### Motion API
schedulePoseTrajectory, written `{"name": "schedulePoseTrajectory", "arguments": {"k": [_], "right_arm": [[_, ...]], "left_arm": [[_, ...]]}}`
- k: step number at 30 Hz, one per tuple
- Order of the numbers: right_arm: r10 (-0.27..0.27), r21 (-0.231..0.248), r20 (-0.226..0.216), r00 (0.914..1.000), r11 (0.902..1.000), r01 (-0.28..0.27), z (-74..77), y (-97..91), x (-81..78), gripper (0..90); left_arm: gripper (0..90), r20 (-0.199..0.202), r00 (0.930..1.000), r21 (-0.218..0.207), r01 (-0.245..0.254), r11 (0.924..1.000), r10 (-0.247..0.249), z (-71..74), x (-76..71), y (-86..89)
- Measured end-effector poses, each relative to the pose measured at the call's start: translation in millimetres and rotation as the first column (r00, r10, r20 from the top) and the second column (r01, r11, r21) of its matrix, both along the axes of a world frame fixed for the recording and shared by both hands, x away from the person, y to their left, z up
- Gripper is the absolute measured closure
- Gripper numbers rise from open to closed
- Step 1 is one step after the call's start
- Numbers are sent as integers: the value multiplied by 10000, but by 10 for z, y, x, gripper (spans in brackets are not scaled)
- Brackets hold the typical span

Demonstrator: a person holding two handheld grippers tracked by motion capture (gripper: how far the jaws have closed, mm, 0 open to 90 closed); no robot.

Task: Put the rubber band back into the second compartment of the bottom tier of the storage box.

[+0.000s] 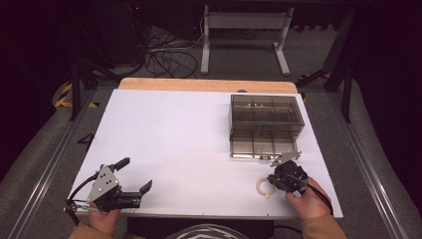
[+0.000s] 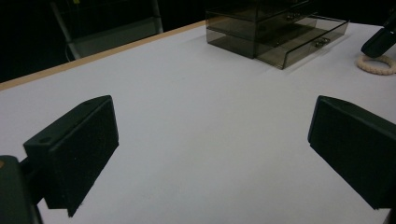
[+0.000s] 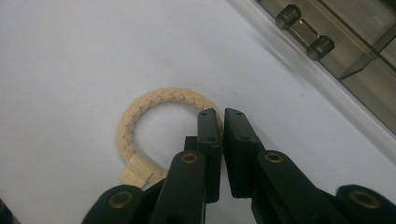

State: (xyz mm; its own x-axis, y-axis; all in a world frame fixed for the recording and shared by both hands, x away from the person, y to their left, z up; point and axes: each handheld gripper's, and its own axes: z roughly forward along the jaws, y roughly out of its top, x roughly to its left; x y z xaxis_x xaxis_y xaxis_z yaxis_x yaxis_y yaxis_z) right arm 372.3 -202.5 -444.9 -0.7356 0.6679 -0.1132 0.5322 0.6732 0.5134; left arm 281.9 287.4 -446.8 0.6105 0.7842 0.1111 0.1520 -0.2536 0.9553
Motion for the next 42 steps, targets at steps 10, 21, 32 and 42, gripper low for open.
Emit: {"name": "schedulePoseTrajectory", "arguments": {"k": [10,21,32,42], "right_arm": [[-129,409,965,9953,9991,90,126,-48,-71,860],[-236,704,1322,9909,9974,143,176,-66,-107,860],[-419,1130,2171,9752,9934,175,268,-96,-147,860],[-740,1758,2923,9535,9842,225,430,-100,-97,860]], "left_arm": [[23,7,10000,-47,-43,10000,43,0,-1,0],[23,7,10000,-25,-44,10000,44,0,2,4],[23,19,10000,-71,-55,10000,55,0,2,-1],[23,25,10000,-40,-43,10000,43,0,4,3]]}}
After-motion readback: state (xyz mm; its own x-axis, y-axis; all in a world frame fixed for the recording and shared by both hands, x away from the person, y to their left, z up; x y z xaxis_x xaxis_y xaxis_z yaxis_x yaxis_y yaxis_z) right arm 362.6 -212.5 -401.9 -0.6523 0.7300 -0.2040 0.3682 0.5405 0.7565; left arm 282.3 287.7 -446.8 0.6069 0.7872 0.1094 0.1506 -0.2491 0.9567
